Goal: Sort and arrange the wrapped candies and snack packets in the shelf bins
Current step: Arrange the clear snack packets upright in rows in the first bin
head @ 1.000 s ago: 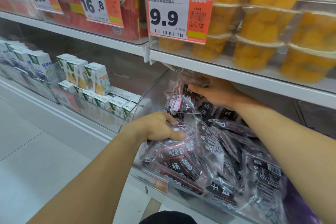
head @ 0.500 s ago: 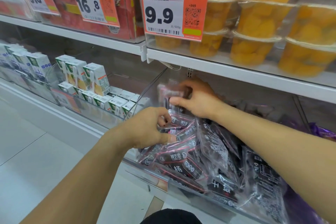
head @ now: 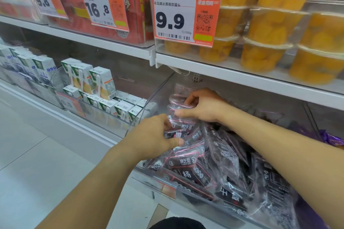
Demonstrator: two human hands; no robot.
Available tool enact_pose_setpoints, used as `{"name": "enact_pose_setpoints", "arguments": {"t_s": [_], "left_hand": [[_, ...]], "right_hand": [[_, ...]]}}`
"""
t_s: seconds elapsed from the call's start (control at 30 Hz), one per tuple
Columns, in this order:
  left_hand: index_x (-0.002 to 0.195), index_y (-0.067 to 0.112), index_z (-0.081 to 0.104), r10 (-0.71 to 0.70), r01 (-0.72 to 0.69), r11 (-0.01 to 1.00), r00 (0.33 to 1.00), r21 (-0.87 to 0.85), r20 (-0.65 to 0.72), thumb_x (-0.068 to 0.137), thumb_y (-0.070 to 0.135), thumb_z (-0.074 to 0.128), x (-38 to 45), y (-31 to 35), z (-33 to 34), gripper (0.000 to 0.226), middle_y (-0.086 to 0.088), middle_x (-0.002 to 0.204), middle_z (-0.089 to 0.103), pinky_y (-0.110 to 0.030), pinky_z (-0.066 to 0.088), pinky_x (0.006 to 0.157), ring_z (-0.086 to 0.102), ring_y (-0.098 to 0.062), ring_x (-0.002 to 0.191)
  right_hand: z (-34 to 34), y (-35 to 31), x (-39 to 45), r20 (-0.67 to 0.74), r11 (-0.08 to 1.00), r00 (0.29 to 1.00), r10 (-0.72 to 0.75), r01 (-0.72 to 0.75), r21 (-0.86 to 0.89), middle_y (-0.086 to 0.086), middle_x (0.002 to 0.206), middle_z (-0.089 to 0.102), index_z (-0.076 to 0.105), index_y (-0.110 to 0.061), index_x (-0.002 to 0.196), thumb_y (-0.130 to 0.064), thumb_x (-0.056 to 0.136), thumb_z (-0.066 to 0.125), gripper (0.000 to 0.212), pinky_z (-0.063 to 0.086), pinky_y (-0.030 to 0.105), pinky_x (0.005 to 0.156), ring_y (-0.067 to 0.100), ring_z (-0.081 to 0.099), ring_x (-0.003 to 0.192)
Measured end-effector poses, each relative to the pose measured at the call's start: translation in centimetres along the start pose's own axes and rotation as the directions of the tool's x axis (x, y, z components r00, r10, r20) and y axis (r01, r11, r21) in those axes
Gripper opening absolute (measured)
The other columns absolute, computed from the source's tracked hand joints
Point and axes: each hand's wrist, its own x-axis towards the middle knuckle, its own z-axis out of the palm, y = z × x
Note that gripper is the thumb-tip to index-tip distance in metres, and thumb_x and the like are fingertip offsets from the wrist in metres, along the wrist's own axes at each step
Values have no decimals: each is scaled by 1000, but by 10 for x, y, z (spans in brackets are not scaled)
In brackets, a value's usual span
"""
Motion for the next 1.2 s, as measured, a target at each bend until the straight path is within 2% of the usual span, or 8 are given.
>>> {"name": "enact_pose_setpoints", "arguments": {"t_s": [0.13,0.3,0.47,0.73,0.83,0.97,1.07,1.2], "left_hand": [[116,21,52,-18,18,1000,1000,13,3,80,56,72,2,-2,0,53,5,106,60,-30,50,85,59,-15,99],[110,26,50,-5,5,999,1000,45,1,81,55,71,0,1,-1,46,9,102,58,-28,49,84,58,-13,97],[131,14,48,-55,62,993,996,102,-70,79,55,74,-1,4,1,71,0,120,61,-35,51,92,59,-18,109],[108,21,61,80,-40,942,991,332,-108,88,54,64,-9,14,-2,39,3,98,64,-31,51,76,60,-16,90],[113,25,65,217,-85,851,956,518,-199,93,61,49,-10,21,1,44,4,103,61,-32,48,80,55,-16,101],[123,18,56,205,-74,924,925,376,-321,98,42,53,1,22,-6,35,-1,116,55,-32,47,82,57,-21,103],[137,19,41,153,-66,938,960,341,-236,94,18,65,18,18,-3,49,-7,126,46,-39,53,84,61,-29,100],[153,27,26,89,-63,957,993,283,-80,92,8,65,36,16,1,74,-12,139,45,-37,47,98,57,-31,116]], "right_hand": [[-19,-7,-7,-111,984,982,-152,162,78,-11,93,68,65,-28,92,-56,72,80,37,52,29,83,8,64,87],[-17,-11,-20,359,959,896,-260,284,-13,-7,89,72,69,-23,106,-38,76,84,36,54,26,77,8,67,80],[-17,-6,-15,262,955,926,-271,293,-50,-6,86,72,70,-22,93,-39,81,80,23,54,30,75,14,68,82],[-3,-9,-16,126,952,953,-274,288,-107,-4,72,71,70,-16,78,-39,74,86,28,57,33,68,14,68,69],[-12,-8,-12,89,966,974,-210,220,-132,-8,75,68,67,-20,80,-50,68,87,38,53,30,64,13,64,70],[-34,11,-3,108,995,994,-29,39,-87,-1,101,66,59,-21,104,-59,66,83,59,53,31,75,18,65,93],[-23,12,-8,370,997,926,74,-72,-17,14,115,69,48,-8,125,-46,76,81,70,57,37,90,24,72,94],[-8,9,-9,181,987,981,71,-96,132,7,90,71,55,-17,102,-30,67,91,52,60,47,83,22,75,76]]}}
